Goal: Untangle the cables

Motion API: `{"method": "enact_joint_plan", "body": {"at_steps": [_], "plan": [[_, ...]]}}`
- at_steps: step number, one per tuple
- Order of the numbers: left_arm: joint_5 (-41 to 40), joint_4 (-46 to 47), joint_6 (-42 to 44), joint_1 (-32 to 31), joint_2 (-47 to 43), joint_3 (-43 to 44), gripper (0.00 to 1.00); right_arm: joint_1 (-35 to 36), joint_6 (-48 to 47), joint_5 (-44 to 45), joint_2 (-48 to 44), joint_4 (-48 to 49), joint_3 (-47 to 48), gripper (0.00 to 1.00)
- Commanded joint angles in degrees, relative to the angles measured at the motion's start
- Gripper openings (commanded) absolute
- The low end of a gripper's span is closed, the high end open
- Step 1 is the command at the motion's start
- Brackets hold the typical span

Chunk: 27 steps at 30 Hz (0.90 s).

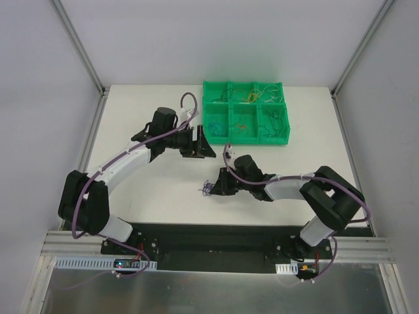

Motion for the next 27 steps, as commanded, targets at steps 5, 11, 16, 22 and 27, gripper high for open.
{"method": "enact_joint_plan", "body": {"at_steps": [5,11,16,22,27], "plan": [[-11.3,0.4,0.3,-2.3,-14.8,-9.4,0.68,0.4,3.2,3.0,-1.7,7.2,-2.2,0.0],[-14.6,3.7,-2.7,-6.1,-17.1,-18.3,0.7,0.3,1.8,4.1,-4.7,6.9,-3.6,0.01],[-19.2,4.5,-3.2,-11.3,-10.6,-18.1,0.73,-1.3,1.8,4.3,-6.9,5.6,-5.5,0.3],[-26.4,4.5,-3.6,-11.9,-6.5,-17.4,0.58,-3.1,0.5,3.2,-8.0,5.1,-7.4,0.4],[-26.7,4.5,-5.2,-11.8,-3.1,-16.6,0.47,-3.3,1.0,3.5,-7.0,5.1,-6.9,0.41]]}}
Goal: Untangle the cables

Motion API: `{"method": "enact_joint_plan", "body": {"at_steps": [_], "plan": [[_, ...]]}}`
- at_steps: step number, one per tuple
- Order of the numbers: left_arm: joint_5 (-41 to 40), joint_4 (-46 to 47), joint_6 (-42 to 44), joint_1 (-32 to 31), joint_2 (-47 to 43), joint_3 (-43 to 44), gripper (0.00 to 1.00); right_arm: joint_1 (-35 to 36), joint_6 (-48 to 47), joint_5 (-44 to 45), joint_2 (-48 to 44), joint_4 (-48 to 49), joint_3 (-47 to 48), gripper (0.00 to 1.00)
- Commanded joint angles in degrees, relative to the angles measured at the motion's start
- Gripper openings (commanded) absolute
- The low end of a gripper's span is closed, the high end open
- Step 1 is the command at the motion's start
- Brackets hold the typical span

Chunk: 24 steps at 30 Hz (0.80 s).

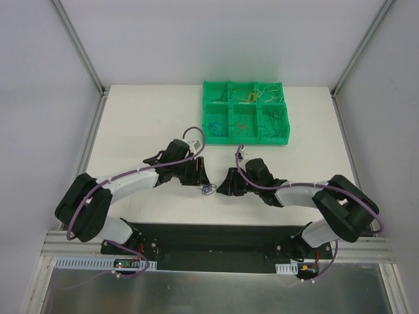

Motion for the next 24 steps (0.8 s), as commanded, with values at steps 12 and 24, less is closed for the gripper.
{"method": "enact_joint_plan", "body": {"at_steps": [12,24], "plan": [[-2.0,3.3,-2.1,-0.3,3.6,1.4,0.25,-0.4,0.1,-2.3,8.0,3.8,6.5,0.38],[-1.4,4.4,-2.2,-0.6,2.1,-0.6,0.17,-0.1,2.0,-3.0,10.7,6.7,6.6,0.03]]}}
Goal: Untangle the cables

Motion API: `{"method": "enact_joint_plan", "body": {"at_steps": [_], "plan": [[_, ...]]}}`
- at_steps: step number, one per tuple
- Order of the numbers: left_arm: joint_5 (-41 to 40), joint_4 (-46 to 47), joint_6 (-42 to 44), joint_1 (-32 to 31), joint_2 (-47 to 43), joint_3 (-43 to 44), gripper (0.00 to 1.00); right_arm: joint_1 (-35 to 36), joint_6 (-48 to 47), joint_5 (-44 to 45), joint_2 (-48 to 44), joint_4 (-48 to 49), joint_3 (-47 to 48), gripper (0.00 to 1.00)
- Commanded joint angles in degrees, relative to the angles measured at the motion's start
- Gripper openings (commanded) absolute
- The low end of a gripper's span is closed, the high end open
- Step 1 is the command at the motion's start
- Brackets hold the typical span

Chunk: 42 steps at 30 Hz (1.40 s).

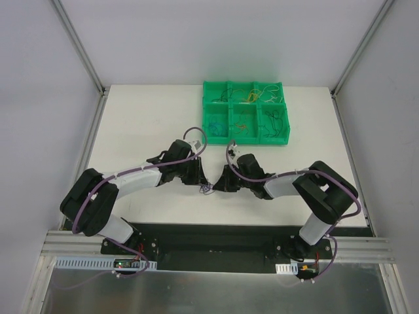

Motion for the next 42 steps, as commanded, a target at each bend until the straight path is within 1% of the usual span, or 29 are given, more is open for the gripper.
{"method": "enact_joint_plan", "body": {"at_steps": [1,2,4,5,7,9,12,16,21,23,29,35,39,41,42], "plan": [[-0.1,1.2,0.2,-0.5,-2.2,-1.0,0.12,-0.2,0.2,-0.2,-2.0,3.4,-0.5,0.01],[-0.5,0.7,0.5,-0.5,-2.6,-1.0,0.07,-0.4,-0.3,0.7,-3.5,2.1,-1.2,0.01],[-1.9,-0.8,1.6,-0.5,-3.9,-1.2,0.0,-0.9,-1.6,2.3,-7.2,-0.9,-2.2,0.01],[-3.1,-1.3,2.1,-0.5,-4.9,-1.4,0.0,-1.2,-2.2,3.2,-9.5,-2.4,-2.7,0.01],[-6.7,-5.0,3.6,-0.5,-7.6,-1.8,0.0,-1.9,-3.4,5.8,-13.6,-6.8,-3.5,0.01],[-11.1,-7.9,4.7,-0.5,-11.3,-2.1,0.0,-2.8,-4.8,10.1,-18.5,-13.5,-3.9,0.01],[-19.3,-13.1,6.1,-0.4,-18.2,-1.9,0.0,-4.4,-7.4,18.3,-26.7,-23.8,-4.3,0.01],[-31.2,-19.3,7.2,-0.4,-29.1,-1.2,0.0,-5.8,-10.5,34.1,-37.6,-39.1,-3.0,0.01],[-44.5,-24.9,8.6,-0.2,-41.0,1.1,0.0,-7.1,-12.1,46.4,-49.0,-51.6,-1.2,0.01],[-47.7,-25.9,10.0,-0.2,-44.7,2.2,0.0,-7.9,-11.9,50.4,-52.3,-54.6,-0.6,0.01],[-54.1,-27.9,14.6,-0.2,-51.8,5.6,0.0,-10.3,-10.6,56.2,-60.1,-60.0,0.0,0.01],[-63.3,-29.8,17.8,-0.2,-57.0,7.0,0.0,-12.4,-12.7,61.1,-64.3,-62.5,0.0,0.01],[-66.1,-29.8,20.9,-0.2,-59.5,7.9,0.0,-13.4,-14.0,62.0,-64.5,-62.8,0.0,0.01],[-67.6,-29.8,22.1,-0.2,-60.3,8.8,0.0,-13.7,-14.3,62.3,-63.9,-62.8,-0.1,0.05],[-68.1,-29.9,22.8,-0.2,-60.7,9.5,0.0,-13.8,-14.3,62.4,-63.4,-62.8,-0.1,0.09]]}}
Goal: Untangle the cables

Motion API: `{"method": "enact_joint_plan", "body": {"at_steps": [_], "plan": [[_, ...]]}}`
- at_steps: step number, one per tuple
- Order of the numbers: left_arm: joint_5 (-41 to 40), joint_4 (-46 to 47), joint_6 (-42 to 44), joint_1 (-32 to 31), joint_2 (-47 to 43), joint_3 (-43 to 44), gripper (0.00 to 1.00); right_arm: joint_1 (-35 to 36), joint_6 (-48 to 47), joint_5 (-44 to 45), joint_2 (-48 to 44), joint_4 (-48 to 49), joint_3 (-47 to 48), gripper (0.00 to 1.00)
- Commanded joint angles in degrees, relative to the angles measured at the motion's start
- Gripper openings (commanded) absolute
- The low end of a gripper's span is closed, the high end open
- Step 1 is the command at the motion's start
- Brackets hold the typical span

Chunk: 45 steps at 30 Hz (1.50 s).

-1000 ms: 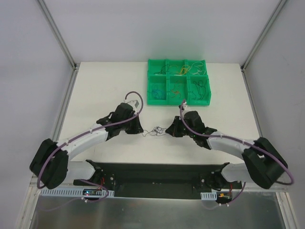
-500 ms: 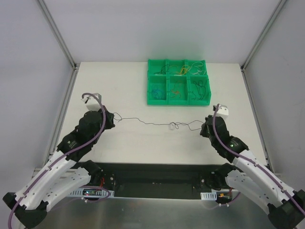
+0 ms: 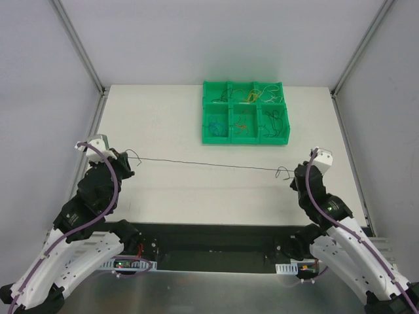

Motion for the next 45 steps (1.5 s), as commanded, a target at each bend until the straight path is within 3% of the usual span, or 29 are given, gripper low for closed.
{"method": "enact_joint_plan", "body": {"at_steps": [1,4,5,8,15,17,21,24,29,36,40,45], "plan": [[-7.3,-0.5,5.4,-0.2,-1.8,4.3,0.0,-1.2,-2.1,4.3,1.1,-1.9,2.3,0.1],[-7.6,-0.5,6.7,-0.2,-2.6,6.0,0.0,-1.5,-0.9,5.4,2.7,-1.8,1.7,0.14],[-7.9,-0.5,7.2,-0.2,-2.9,6.5,0.0,-1.9,-0.1,5.7,3.3,-1.9,1.5,0.2],[-8.5,-0.5,8.5,-0.2,-3.5,7.9,0.0,-3.7,0.9,5.0,5.4,-1.5,1.2,0.21],[-10.4,-0.7,10.5,-0.2,-4.6,8.2,0.0,-8.7,0.1,0.5,8.3,0.0,1.6,0.32],[-8.9,-0.6,10.1,-0.2,-4.3,7.6,0.0,-9.2,-2.8,-4.7,8.3,1.9,1.7,0.36],[4.4,-0.9,5.3,-0.2,0.0,6.2,0.0,-9.3,-9.7,-24.0,8.9,9.8,0.9,0.54],[15.1,-0.9,2.0,-0.2,7.9,7.2,0.0,-9.2,-9.8,-30.4,11.3,11.8,1.1,0.56],[29.8,0.8,1.7,-0.2,18.7,16.6,0.0,-9.1,-9.6,-32.1,11.4,12.0,1.0,0.57],[46.4,5.8,1.2,-0.2,23.8,27.5,0.0,-9.0,-9.5,-31.1,8.1,11.5,0.2,0.58],[57.2,11.4,-1.5,-0.3,24.2,27.4,0.0,-9.1,-9.5,-30.8,7.9,12.1,-0.3,0.59],[59.4,15.3,-1.5,-0.4,23.7,27.2,0.0,-9.0,-9.4,-31.2,8.8,13.5,-1.2,0.59]]}}
